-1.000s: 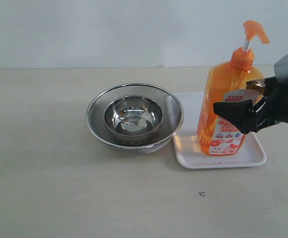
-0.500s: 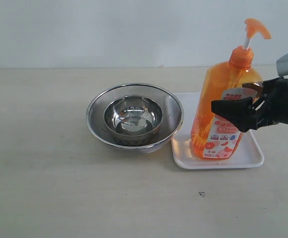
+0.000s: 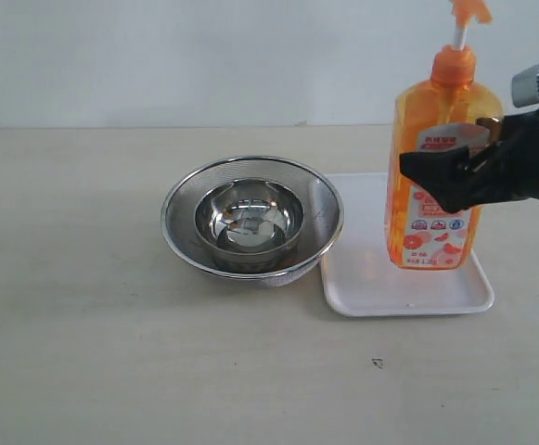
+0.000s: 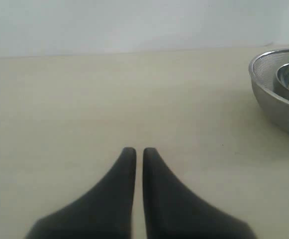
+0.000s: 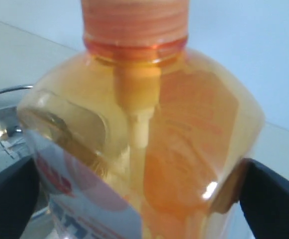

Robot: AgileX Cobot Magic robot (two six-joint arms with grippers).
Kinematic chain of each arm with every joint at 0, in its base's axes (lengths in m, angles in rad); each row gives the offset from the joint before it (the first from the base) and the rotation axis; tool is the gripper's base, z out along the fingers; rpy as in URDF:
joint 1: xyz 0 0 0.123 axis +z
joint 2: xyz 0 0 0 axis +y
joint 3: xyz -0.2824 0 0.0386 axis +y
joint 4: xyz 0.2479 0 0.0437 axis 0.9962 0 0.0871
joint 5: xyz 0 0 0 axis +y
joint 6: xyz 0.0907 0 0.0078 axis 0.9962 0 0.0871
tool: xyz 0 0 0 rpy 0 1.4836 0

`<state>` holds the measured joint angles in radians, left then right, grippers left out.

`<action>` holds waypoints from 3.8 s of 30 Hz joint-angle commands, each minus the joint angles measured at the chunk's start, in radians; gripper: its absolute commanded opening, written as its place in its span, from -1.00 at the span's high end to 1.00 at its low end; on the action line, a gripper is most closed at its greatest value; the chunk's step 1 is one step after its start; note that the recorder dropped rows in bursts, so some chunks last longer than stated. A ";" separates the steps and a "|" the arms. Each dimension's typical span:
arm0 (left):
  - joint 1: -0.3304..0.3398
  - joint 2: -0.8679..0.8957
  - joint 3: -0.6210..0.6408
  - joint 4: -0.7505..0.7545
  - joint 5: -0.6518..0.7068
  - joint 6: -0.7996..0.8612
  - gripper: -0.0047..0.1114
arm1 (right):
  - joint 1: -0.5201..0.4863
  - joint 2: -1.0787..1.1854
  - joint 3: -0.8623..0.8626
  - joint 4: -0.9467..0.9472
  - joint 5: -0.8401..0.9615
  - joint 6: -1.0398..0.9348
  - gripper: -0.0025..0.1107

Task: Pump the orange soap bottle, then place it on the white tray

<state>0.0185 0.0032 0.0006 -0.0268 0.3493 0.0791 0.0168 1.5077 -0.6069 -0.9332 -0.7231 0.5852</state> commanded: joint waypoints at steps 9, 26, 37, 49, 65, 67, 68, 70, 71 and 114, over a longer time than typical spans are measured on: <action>0.002 -0.003 -0.001 -0.002 -0.008 0.002 0.84 | 0.402 -0.066 -0.003 1.132 0.093 -0.732 0.96; 0.002 -0.003 -0.001 -0.002 -0.008 0.002 0.84 | 0.655 0.115 0.002 1.791 -0.288 -0.981 0.96; 0.002 -0.003 -0.001 -0.002 -0.008 0.002 0.84 | 0.655 0.201 0.000 1.724 -0.401 -0.863 0.96; 0.002 -0.003 -0.001 -0.002 -0.008 0.002 0.84 | 0.655 0.201 0.000 1.712 -0.347 -0.874 0.28; 0.002 -0.003 -0.001 -0.002 -0.008 0.002 0.84 | 0.655 0.201 0.000 1.709 -0.326 -0.874 -0.90; 0.002 -0.003 -0.001 -0.002 -0.008 0.002 0.84 | 0.655 0.201 0.000 1.709 -0.345 -0.891 -0.90; 0.002 -0.003 -0.001 -0.002 -0.008 0.002 0.84 | 0.655 0.199 0.000 1.709 -0.351 -0.917 -0.90; 0.002 -0.003 -0.001 -0.002 -0.008 0.002 0.84 | 0.655 0.199 0.000 1.709 -0.347 -0.954 -0.90; 0.002 -0.003 -0.001 -0.002 -0.008 0.002 0.84 | 0.655 0.199 0.000 1.702 -0.323 -0.966 -0.90; 0.002 -0.003 -0.001 -0.002 -0.008 0.002 0.84 | 0.673 0.199 -0.086 1.881 -0.274 -1.153 0.96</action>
<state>0.0185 0.0032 0.0006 -0.0268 0.3493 0.0791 0.6768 1.7146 -0.6601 0.9156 -0.9416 -0.5000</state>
